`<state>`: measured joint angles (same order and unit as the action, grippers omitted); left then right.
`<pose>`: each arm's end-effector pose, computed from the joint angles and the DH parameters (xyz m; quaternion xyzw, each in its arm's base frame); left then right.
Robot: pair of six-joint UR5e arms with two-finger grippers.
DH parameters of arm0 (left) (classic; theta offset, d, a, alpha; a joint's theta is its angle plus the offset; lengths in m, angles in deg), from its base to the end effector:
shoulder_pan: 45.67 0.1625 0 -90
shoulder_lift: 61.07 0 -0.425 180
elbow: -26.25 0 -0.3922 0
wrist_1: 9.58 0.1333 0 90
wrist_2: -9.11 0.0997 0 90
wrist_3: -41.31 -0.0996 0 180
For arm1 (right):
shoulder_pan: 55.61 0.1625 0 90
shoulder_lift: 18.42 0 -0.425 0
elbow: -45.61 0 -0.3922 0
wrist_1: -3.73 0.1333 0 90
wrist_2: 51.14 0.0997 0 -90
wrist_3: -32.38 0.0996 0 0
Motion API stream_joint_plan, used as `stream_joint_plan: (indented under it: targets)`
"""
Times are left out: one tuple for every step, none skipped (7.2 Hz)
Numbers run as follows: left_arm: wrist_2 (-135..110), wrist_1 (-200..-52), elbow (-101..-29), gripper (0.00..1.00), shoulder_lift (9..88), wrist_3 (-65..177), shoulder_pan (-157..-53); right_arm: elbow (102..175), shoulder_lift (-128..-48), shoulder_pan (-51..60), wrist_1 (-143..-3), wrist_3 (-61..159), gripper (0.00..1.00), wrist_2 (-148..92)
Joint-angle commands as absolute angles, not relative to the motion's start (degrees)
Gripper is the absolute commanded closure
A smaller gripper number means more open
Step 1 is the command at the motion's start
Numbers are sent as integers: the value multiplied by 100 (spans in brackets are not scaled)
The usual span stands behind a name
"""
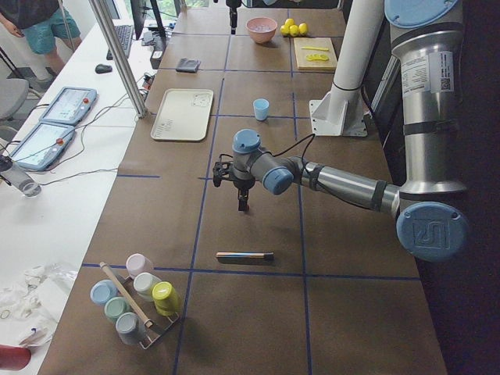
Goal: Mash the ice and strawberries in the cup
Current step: 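Withdraw the right gripper away from the cup toward the bowl, then lower the left gripper onto the red strawberry and close on it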
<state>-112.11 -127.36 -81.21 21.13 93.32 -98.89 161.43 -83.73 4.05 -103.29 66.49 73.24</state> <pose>0.2099 -0.4173 0.5248 0.0426 0.3984 -0.0353 0.9156 -0.2141 -0.5183 0.2595 0.0819 -0.3862 -0.0550 0.9171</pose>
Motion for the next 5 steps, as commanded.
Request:
stream_joint_plan:
  targets:
    - [-10656, -13455, -7626, 0, 2285, 10220, -9060, 16232, -9116, 914, -10288, 5641, 1, 7376]
    - [-10612, -13456, -7510, 0, 2348, 10221, -8971, 16259, -9329, 1203, -10288, 5324, 1, 7480]
    - [-10602, -13465, -7483, 1, 2348, 10221, -8970, 16268, -9418, 1337, -10279, 5268, 1, 7629]
    - [-10602, -13456, -7483, 2, 2340, 10213, -8970, 16259, -9436, 1338, -10279, 5277, 1, 7648]
    - [-10602, -13447, -7448, 2, 2339, 10178, -8979, 16268, -9436, 1338, -10279, 5277, 1, 7648]
